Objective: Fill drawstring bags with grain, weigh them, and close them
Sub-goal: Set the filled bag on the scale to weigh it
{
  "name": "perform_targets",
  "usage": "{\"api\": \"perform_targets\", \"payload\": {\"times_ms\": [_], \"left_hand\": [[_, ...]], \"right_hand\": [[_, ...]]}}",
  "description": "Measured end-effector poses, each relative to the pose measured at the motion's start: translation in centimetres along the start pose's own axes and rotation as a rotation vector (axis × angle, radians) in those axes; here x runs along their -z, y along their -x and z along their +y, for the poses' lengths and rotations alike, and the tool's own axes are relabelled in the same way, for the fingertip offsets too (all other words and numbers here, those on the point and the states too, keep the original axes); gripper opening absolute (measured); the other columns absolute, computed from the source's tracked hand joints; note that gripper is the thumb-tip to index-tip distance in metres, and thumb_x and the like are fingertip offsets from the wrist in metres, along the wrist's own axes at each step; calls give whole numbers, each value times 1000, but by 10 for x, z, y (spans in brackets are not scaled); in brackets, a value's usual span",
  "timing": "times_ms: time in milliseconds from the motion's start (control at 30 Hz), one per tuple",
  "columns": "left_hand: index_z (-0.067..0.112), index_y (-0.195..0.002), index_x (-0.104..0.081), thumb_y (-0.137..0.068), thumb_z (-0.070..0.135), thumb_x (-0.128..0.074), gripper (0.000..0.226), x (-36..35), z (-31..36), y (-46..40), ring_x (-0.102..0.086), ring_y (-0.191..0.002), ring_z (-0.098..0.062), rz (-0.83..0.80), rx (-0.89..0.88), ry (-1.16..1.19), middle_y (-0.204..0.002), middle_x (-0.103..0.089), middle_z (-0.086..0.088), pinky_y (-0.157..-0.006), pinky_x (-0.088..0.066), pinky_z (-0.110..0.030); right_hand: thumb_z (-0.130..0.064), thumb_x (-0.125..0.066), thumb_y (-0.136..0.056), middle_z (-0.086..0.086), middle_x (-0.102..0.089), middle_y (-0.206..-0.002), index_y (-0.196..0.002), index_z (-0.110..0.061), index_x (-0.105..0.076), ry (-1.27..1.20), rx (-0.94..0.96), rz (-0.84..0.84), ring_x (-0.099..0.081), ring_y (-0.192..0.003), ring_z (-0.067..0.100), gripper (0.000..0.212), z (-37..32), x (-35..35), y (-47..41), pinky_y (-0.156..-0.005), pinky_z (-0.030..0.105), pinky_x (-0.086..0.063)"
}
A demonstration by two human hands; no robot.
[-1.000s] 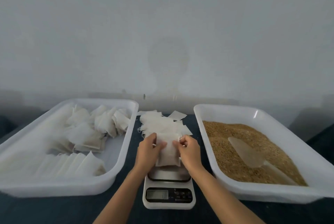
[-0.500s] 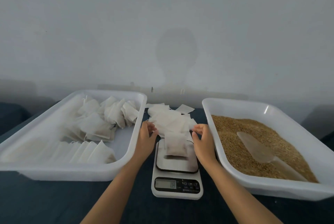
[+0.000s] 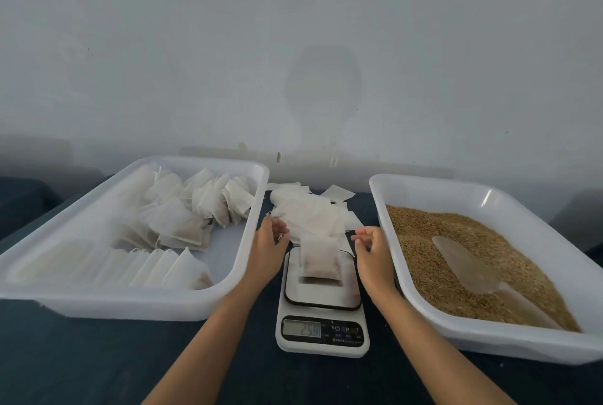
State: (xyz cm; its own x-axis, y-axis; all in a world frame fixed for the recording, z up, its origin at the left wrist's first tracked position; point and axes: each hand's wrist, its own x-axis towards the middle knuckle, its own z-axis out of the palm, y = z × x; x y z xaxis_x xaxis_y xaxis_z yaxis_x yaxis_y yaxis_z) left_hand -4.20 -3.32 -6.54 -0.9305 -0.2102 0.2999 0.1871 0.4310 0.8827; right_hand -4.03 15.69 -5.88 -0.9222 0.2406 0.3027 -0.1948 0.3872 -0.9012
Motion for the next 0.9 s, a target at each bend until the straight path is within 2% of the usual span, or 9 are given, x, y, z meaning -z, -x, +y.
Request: {"api": "perform_targets", "payload": {"times_ms": [100,200,267,333,467,567,667,767,900], "left_hand": [[15,-96,-49,-90,7,-56,12,-3,-1,2,-57,-89,-12,-13,2,-33,-92,-60,4,-77,-40,-17],[15,-102,-48,-92,14,-55,13,-10,3,-1,-58,-93,-15,-91,61,-65,-99,-61,1,-74,-38,-16],[12,-117,-43,-94,25,-54,29,-18,10,-1,-56,-99,-18,-231,143,-127,-113,-60,-7,-79,-40,-22],[11,-129,-34,-92,35,-55,48,-27,17,-2,-55,-107,-27,-344,176,-254,-120,-56,-13,-89,-42,-30],[14,-132,-33,-87,43,-60,60,-32,33,-4,-52,-114,-29,-361,84,-405,-125,-55,-12,-97,-40,-37],[18,-126,-40,-87,44,-60,51,-25,47,-2,-54,-111,-24,-274,63,-462,-121,-58,-4,-88,-40,-32],[21,-106,-50,-87,45,-56,32,-13,70,6,-60,-93,-20,-68,85,-444,-98,-63,3,-70,-39,-27],[18,-81,-46,-90,35,-52,20,10,92,11,-52,-72,-15,87,-73,-465,-72,-51,6,-54,-30,-19],[22,-80,-51,-91,30,-53,14,62,109,8,-47,-68,-13,168,-115,-375,-73,-52,8,-54,-29,-25]], "right_hand": [[3,-47,-91,7,-62,-99,-103,-7,-53,6,-11,-19,-58,-90,14,17,0,-2,0,-72,13,-40],[-2,-47,-93,5,-63,-100,-104,-8,-53,27,-46,-87,-60,-94,19,14,-2,-5,0,-81,27,-46],[-11,-51,-94,3,-62,-105,-111,-10,-54,96,-78,-174,-60,-99,20,17,-5,-8,-2,-92,37,-46],[-17,-57,-92,0,-61,-103,-113,-14,-54,162,-84,-250,-59,-101,18,21,-9,-11,-3,-96,39,-43],[-10,-65,-86,-3,-61,-91,-107,-15,-56,123,-8,-214,-58,-93,16,24,-20,-13,-2,-88,36,-47],[-3,-67,-83,-4,-62,-85,-99,-20,-56,14,78,-157,-61,-84,11,26,-31,-12,0,-78,23,-48],[-1,-66,-82,-4,-63,-82,-93,-28,-54,-89,188,-145,-59,-80,0,32,-50,-15,0,-70,6,-42],[-2,-66,-83,-8,-63,-87,-94,-26,-55,-158,285,-177,-57,-84,-4,28,-79,-22,-5,-74,3,-40],[-7,-63,-86,-12,-62,-94,-101,-26,-53,-192,384,-297,-57,-89,-4,26,-121,-40,-7,-77,5,-41]]}}
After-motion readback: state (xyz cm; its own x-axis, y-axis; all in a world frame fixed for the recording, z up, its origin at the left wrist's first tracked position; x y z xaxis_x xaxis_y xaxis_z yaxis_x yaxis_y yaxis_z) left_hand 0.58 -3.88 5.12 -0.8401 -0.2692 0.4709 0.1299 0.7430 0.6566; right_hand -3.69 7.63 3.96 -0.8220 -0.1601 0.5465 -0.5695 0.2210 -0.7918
